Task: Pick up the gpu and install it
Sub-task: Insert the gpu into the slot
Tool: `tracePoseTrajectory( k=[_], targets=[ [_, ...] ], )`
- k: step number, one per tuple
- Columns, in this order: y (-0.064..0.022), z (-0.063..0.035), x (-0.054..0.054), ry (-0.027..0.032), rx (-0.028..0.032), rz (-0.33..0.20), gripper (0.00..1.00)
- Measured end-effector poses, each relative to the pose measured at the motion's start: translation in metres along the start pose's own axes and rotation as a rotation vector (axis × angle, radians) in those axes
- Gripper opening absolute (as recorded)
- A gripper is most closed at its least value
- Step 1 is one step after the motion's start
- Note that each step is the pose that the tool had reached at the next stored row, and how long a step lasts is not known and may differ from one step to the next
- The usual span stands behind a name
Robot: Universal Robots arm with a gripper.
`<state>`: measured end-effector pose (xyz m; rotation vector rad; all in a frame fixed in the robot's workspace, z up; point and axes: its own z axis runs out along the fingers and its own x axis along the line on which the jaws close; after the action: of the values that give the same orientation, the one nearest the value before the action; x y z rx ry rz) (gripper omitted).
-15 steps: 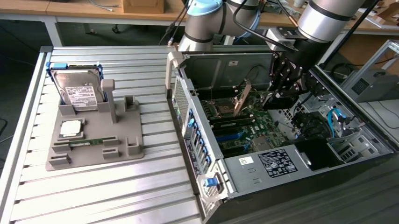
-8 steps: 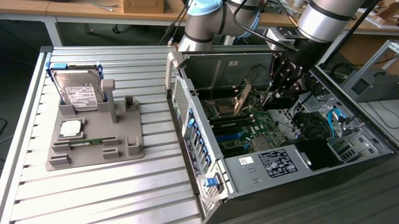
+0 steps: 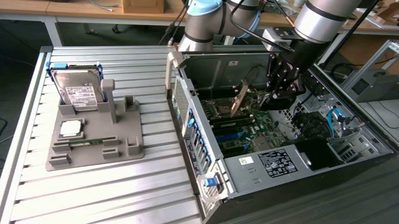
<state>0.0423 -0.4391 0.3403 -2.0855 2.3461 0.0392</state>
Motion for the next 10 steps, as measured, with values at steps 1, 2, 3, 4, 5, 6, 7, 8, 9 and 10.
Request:
tracePoseTrajectory(
  k=[1, 2, 3, 4, 5, 6, 7, 8, 9, 10],
  targets=[
    [0.0022, 0.0003, 0.0007, -0.0003, 0.0000, 0.000, 0.27],
    [0.0032, 0.0005, 0.0011, -0.0002, 0.0000, 0.000, 0.27],
    [0.0037, 0.0007, 0.0015, -0.0002, 0.0000, 0.000, 0.27],
    [0.0038, 0.0009, 0.0018, 0.0000, 0.0000, 0.000, 0.27],
    [0.0039, 0.0013, 0.0023, -0.0002, 0.0000, 0.000, 0.27],
    [0.0039, 0.0016, 0.0029, -0.0001, 0.0000, 0.000, 0.27],
    [0.0040, 0.0018, 0.0035, 0.0001, 0.0000, -0.001, 0.27],
    [0.0041, 0.0022, 0.0041, 0.0000, 0.0000, -0.001, 0.27],
    [0.0042, 0.0025, 0.0052, 0.0000, 0.0000, -0.001, 0.27],
    [0.0041, 0.0027, 0.0058, 0.0001, 0.0000, -0.001, 0.27]
  ],
)
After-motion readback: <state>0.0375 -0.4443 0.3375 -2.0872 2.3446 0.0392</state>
